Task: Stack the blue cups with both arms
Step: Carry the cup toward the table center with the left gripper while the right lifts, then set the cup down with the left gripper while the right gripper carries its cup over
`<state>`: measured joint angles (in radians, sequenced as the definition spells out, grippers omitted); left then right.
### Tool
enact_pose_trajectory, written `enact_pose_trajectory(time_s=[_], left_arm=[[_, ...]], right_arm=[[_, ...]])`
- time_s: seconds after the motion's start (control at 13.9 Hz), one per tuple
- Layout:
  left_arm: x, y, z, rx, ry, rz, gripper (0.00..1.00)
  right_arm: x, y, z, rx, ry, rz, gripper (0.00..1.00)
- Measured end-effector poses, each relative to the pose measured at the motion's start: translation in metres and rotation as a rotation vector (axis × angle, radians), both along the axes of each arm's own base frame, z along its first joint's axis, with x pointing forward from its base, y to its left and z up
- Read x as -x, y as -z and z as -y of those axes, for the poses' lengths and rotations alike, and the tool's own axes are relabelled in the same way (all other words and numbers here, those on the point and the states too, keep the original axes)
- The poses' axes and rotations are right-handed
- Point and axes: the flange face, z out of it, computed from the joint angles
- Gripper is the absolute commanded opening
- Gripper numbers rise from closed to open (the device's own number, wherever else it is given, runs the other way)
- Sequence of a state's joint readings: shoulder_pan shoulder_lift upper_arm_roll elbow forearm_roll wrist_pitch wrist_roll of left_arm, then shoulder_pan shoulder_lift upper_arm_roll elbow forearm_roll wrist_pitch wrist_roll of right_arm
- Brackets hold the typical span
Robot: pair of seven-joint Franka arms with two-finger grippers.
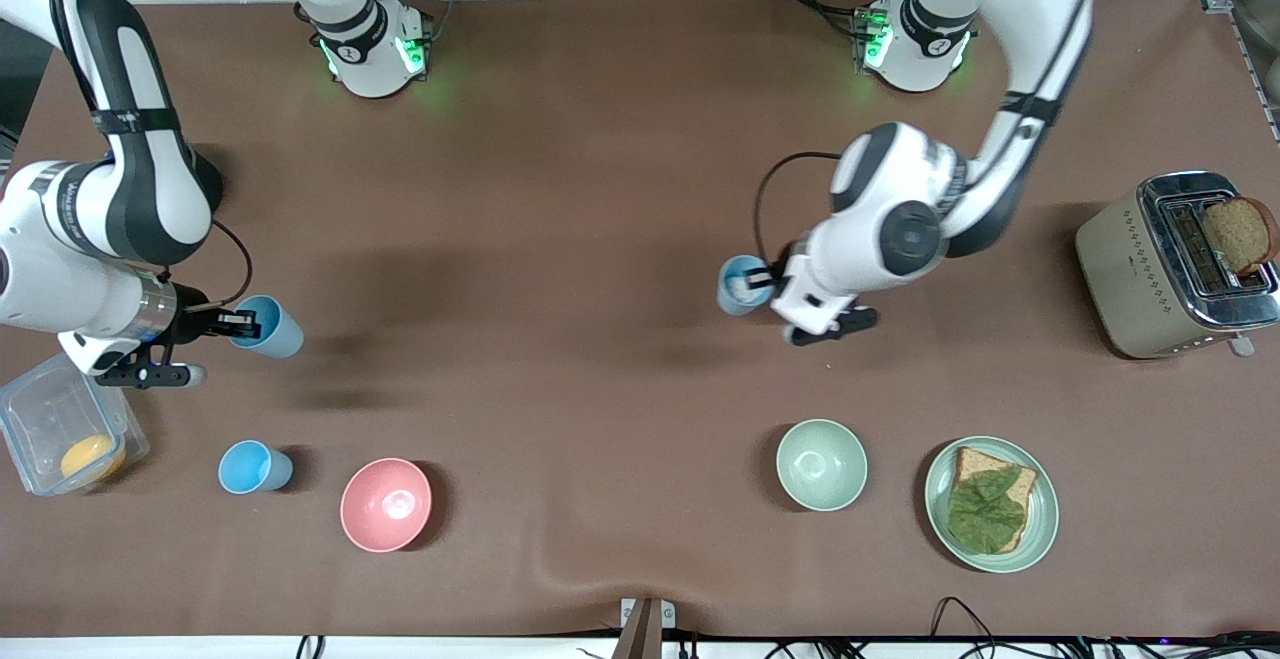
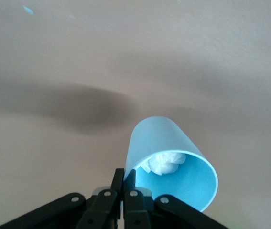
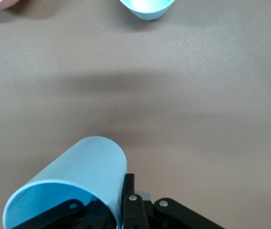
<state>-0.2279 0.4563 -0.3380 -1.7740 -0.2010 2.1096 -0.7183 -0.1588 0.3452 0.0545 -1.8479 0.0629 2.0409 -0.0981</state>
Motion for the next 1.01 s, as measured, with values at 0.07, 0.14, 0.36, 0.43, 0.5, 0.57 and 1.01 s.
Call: enact_pose_trajectory(time_s=[0.07,0.14,0.36,0.43,0.5,0.57,1.01], left_arm=[[0.006,0.007,0.018,0.004,-0.012,0.011,0.00],[0.013,0.015,0.034,0.009,-0.020,0.020,0.00],[0.032,0.043,0.075,0.027,-0.040,0.042,0.00],[0.039,0.054,0.088,0.031,-0.049,0.044,0.00],[0.046,0.065,0.098,0.032,-0.063,0.042,0.00],[0.050,0.073,0.105,0.031,-0.078,0.036,0.24],[0.042,0.078,0.111,0.033,-0.135,0.029,1.00]], right_arm=[[0.001,0.002,0.000,0.001,0.012,-0.006,0.00],[0.002,0.003,-0.001,0.002,0.022,-0.012,0.00],[0.003,0.003,-0.002,0.003,0.047,-0.023,0.00],[0.003,0.003,-0.002,0.000,0.050,-0.024,0.00],[0.003,0.003,-0.003,-0.005,0.053,-0.025,0.00],[0.003,0.004,-0.004,-0.008,0.058,-0.027,0.00],[0.001,0.000,-0.055,0.008,0.126,-0.048,0.00]])
